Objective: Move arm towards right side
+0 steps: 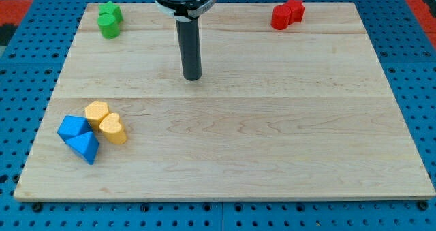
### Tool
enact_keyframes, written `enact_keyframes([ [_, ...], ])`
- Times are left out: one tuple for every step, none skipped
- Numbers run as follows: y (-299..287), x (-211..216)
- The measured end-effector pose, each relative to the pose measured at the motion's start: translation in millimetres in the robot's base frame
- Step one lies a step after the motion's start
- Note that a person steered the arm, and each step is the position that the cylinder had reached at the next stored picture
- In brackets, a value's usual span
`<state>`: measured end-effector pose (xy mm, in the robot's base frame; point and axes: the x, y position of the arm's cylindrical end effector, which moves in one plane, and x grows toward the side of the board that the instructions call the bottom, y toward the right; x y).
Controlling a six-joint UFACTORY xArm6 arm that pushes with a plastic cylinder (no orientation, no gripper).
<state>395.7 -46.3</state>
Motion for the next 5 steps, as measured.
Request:
enact_keyframes([
  [5, 0],
  [8, 0],
  [13, 0],
  [33, 0],
  [64, 0],
])
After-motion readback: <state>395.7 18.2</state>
